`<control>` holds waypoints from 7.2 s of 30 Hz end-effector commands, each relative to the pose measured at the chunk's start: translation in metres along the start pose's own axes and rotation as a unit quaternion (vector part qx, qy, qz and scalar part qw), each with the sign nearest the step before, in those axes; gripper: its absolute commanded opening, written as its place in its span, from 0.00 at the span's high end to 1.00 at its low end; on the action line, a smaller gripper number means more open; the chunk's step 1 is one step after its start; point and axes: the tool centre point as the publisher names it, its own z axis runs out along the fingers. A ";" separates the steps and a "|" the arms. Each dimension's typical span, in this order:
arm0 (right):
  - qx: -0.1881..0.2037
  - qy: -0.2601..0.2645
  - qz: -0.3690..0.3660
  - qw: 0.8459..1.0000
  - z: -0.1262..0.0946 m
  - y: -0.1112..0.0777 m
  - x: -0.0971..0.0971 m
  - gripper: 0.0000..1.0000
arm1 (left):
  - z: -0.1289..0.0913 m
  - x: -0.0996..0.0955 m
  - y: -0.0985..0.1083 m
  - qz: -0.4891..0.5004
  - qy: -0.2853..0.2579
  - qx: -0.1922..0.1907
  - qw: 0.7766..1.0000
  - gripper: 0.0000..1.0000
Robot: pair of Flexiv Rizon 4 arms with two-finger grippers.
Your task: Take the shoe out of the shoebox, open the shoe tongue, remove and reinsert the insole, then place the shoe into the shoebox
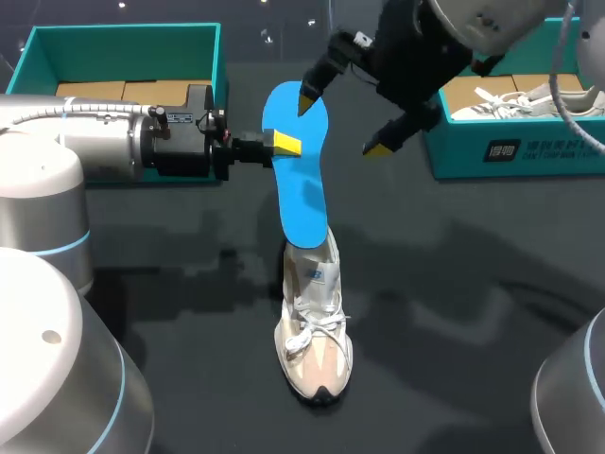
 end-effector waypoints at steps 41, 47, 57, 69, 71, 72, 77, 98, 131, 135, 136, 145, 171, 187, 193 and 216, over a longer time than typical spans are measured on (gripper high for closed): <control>0.026 0.432 0.020 0.901 0.027 0.031 -0.062 0.00 | 0.001 -0.001 0.000 0.000 -0.001 -0.001 1.000 1.00; 0.044 0.436 0.046 0.898 0.033 0.034 -0.065 0.00 | 0.001 -0.001 0.000 0.000 -0.001 -0.001 1.000 1.00; 0.053 0.430 0.070 0.899 0.037 0.036 -0.061 0.00 | 0.001 -0.001 0.000 0.000 -0.001 -0.001 1.000 1.00; 0.058 0.429 0.074 0.898 0.038 0.037 -0.059 0.00 | -0.003 0.010 -0.008 0.066 0.013 0.002 0.998 1.00; 0.058 0.429 0.074 0.898 0.038 0.037 -0.059 0.00 | -0.006 0.016 -0.015 0.123 0.023 0.007 0.992 1.00; 0.058 0.429 0.074 0.898 0.038 0.037 -0.059 0.00 | -0.007 0.019 -0.019 0.152 0.026 0.010 0.988 1.00; 0.058 0.429 0.074 0.898 0.038 0.037 -0.059 0.00 | -0.018 0.033 -0.036 0.298 0.035 0.012 0.954 1.00; 0.058 0.429 0.074 0.898 0.038 0.037 -0.059 0.00 | -0.026 0.022 -0.040 0.655 0.031 0.033 0.754 1.00; 0.058 0.429 0.074 0.898 0.038 0.037 -0.059 0.00 | -0.033 0.034 -0.017 0.829 0.035 0.029 0.558 1.00; 0.058 0.429 0.074 0.898 0.038 0.037 -0.059 0.00 | -0.034 0.026 -0.014 0.875 0.018 0.037 0.483 1.00; 0.058 0.429 0.074 0.898 0.038 0.037 -0.059 0.00 | -0.034 0.025 -0.013 0.877 0.019 0.037 0.479 1.00; 0.058 0.429 0.074 0.898 0.038 0.037 -0.059 0.00 | -0.032 0.020 -0.016 0.913 0.004 0.048 0.406 1.00; 0.064 0.423 0.068 0.901 0.038 0.033 -0.057 0.00 | -0.018 0.013 -0.028 0.986 0.018 0.049 0.161 1.00; 0.096 0.409 0.022 0.907 0.053 0.020 -0.034 0.00 | 0.006 0.000 -0.038 0.995 0.006 0.034 0.092 1.00; 0.091 0.415 0.017 0.905 0.061 0.019 -0.028 0.00 | 0.012 -0.004 -0.039 0.996 -0.004 0.033 0.077 1.00; 0.110 0.412 0.003 0.904 0.078 0.016 -0.007 0.62 | 0.024 -0.009 -0.048 0.997 -0.021 0.033 0.067 1.00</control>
